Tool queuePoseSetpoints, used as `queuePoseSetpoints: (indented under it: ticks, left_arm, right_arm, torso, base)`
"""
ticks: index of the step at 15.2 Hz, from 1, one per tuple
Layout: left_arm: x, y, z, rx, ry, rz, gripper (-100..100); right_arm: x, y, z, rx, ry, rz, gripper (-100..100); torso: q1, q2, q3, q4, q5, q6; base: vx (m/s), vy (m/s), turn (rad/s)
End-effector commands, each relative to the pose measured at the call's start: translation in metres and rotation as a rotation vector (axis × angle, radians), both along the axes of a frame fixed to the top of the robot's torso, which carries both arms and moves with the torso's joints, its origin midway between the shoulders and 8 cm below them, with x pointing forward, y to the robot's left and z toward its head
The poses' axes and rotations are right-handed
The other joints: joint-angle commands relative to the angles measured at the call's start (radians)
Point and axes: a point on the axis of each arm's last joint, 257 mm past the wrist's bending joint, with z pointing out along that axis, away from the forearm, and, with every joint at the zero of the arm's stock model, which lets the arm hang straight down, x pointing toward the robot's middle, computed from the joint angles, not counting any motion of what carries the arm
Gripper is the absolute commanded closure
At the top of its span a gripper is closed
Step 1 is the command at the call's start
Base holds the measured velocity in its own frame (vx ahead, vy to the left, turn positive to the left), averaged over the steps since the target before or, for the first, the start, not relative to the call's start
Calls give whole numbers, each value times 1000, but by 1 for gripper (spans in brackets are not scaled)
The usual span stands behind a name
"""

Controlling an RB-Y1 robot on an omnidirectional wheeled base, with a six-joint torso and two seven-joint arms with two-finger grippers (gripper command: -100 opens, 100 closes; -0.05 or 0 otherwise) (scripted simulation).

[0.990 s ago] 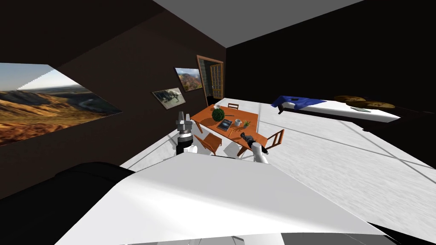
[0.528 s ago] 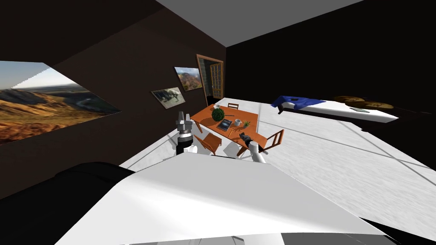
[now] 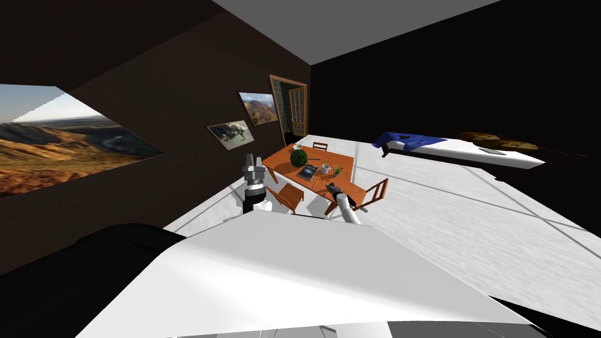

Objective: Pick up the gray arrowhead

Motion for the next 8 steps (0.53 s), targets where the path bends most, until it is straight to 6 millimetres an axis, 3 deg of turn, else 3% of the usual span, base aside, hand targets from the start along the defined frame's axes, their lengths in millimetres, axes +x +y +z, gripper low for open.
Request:
queuePoseSetpoints:
  ticks: [1, 2, 5, 8]
  left_arm:
    - [0, 0, 0, 0, 0, 0, 0]
    - [0, 0, 0, 0, 0, 0, 0]
    - [0, 0, 0, 0, 0, 0, 0]
    - [0, 0, 0, 0, 0, 0, 0]
  right_arm:
    - [1, 3, -1, 5, 1, -3, -100]
    - [1, 3, -1, 5, 1, -3, -100]
    - [5, 29, -3, -1, 1, 8, -100]
    - [5, 29, -3, 4, 1, 5, -100]
  torso:
    - [0, 0, 0, 0, 0, 0]
    - [0, 0, 0, 0, 0, 0]
    - [-1, 0, 0, 0, 0, 0]
    - [-1, 0, 0, 0, 0, 0]
  base:
    - [-6, -41, -25]
    - [-3, -28, -17]
    - [-3, -54, -12]
    - [4, -43, 18]
